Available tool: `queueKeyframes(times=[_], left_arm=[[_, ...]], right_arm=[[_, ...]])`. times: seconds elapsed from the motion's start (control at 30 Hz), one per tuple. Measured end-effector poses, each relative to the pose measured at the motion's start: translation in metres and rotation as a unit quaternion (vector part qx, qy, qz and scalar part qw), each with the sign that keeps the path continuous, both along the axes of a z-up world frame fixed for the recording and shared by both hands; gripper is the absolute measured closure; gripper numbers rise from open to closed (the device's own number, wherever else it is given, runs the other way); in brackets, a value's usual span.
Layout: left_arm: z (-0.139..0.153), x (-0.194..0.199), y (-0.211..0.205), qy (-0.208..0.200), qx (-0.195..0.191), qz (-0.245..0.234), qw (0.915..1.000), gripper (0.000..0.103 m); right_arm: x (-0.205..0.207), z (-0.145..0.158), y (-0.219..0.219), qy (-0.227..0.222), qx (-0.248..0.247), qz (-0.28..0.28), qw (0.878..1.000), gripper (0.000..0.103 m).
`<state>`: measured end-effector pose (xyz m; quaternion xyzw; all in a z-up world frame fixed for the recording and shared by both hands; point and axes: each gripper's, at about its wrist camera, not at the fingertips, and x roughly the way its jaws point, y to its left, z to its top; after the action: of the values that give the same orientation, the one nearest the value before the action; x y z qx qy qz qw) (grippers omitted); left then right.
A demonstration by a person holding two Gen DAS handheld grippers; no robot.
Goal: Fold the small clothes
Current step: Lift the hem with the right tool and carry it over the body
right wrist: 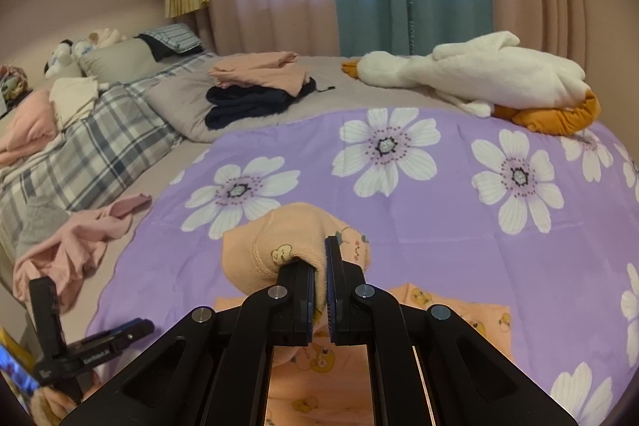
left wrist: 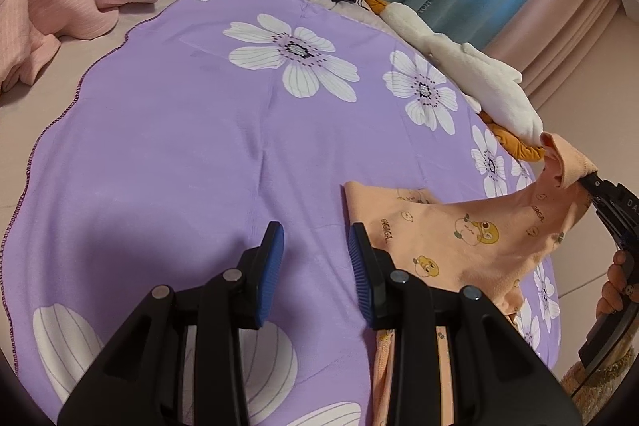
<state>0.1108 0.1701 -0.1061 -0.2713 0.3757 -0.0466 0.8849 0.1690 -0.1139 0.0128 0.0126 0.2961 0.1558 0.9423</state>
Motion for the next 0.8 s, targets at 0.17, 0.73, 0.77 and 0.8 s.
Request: queueKeyframes(times=[0.17, 0.73, 0.77, 0.8], left_arm=[[0.001, -0.001, -0.003, -0.008, -0.004, -0.007, 0.9999, 0.07], [0.002, 0.002, -0.016, -0.02, -0.003, -0.03, 0.9993, 0.07], [0.002, 0.002, -0.016, -0.021, -0.003, -0.031, 0.9993, 0.07], [0.002, 0.002, -0.017, -0.021, -0.003, -0.032, 0.9993, 0.07]], right_arm=[[0.0, 0.001, -0.009, 0.0, 0.004, -0.01, 1.0, 0.097], [0.005, -0.015, -0.031, 0.022, 0.008, -0.034, 0.999, 0.097], [0.006, -0.016, -0.032, 0.025, 0.007, -0.035, 0.999, 0.097], [0.006, -0.018, -0.032, 0.027, 0.006, -0.035, 0.999, 0.097]])
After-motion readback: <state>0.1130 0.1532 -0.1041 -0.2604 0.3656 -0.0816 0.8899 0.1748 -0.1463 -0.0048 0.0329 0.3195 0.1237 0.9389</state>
